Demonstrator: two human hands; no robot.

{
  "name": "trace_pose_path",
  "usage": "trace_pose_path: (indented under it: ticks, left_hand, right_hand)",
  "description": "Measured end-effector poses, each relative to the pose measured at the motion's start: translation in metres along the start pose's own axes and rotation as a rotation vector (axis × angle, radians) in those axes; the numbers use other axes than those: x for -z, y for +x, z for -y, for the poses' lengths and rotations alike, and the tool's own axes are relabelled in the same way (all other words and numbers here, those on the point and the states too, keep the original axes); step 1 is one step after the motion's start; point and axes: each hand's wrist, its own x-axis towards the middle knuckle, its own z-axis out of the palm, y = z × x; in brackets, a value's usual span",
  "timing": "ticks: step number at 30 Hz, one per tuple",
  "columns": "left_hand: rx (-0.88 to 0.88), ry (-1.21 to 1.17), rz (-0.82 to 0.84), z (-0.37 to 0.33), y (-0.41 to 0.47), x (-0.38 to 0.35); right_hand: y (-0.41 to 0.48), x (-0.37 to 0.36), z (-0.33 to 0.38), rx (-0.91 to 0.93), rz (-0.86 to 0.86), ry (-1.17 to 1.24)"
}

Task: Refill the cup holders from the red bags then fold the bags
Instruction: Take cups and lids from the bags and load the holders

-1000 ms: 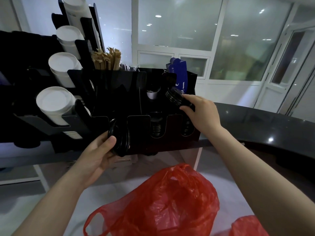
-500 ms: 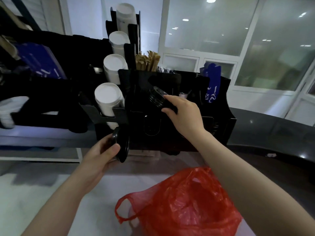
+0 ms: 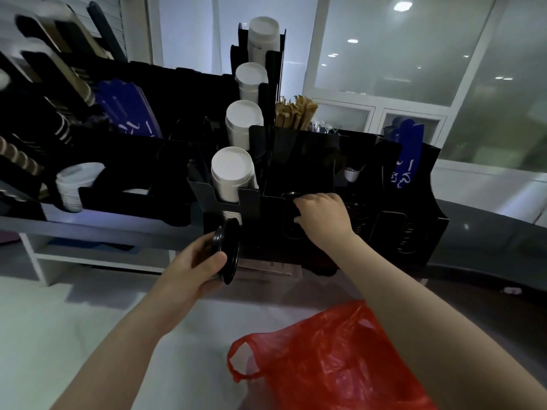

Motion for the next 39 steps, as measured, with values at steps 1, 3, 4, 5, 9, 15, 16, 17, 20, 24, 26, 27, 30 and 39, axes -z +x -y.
trace_pose_path:
  ticks: [1, 3, 4, 5, 9, 15, 16, 17, 20, 24, 26, 27, 30, 39]
  left_hand:
    - [0.002, 0.004, -0.001, 0.0, 0.001, 0.001]
    - [0.002, 0.004, 0.004, 0.002, 0.003, 0.001]
    - [-0.001, 0.009, 0.007, 0.004, 0.005, 0.002]
    - [-0.005, 0.016, 0.006, 0.004, 0.006, 0.001]
    - [-0.021, 0.03, 0.004, 0.004, 0.01, -0.001]
    - [-0.044, 0.06, 0.034, 0.002, 0.01, -0.007]
    - [-0.047, 0.064, 0.037, 0.002, 0.01, -0.008]
    - [-0.054, 0.066, 0.04, 0.001, 0.009, -0.009]
    - [-0.079, 0.073, 0.048, -0.003, 0.011, -0.016]
    - [-0.115, 0.091, 0.093, -0.006, 0.022, -0.034]
    - [-0.112, 0.07, 0.124, -0.005, 0.031, -0.045]
    - [-0.106, 0.065, 0.138, -0.004, 0.035, -0.05]
    - [-0.089, 0.075, 0.184, 0.0, 0.047, -0.064]
    - [-0.183, 0.365, 0.233, 0.01, 0.054, -0.081]
  right_hand:
    - [-0.002, -0.003, 0.0, 0.009, 0.032, -0.022]
    - [-0.004, -0.004, 0.002, 0.011, 0.07, -0.042]
    - [-0.004, -0.003, 0.003, 0.013, 0.088, -0.047]
    - [-0.004, -0.002, 0.004, 0.018, 0.107, -0.051]
    - [-0.006, 0.001, 0.001, 0.029, 0.122, 0.007]
    - [-0.01, 0.009, 0.0, 0.012, 0.114, 0.08]
    - [-0.014, 0.009, -0.001, 0.009, 0.081, 0.11]
    - [-0.02, 0.01, -0.003, 0.002, 0.027, 0.153]
    - [-0.041, 0.016, -0.014, -0.019, -0.136, 0.264]
    - [-0.068, 0.024, -0.036, -0.083, -0.25, 0.309]
    - [-0.082, 0.027, -0.055, -0.158, -0.281, 0.329]
    - [-0.089, 0.029, -0.066, -0.202, -0.302, 0.338]
    - [-0.108, 0.032, -0.105, -0.346, -0.342, 0.31]
    - [-0.103, 0.012, -0.162, -0.337, 0.1, -0.041]
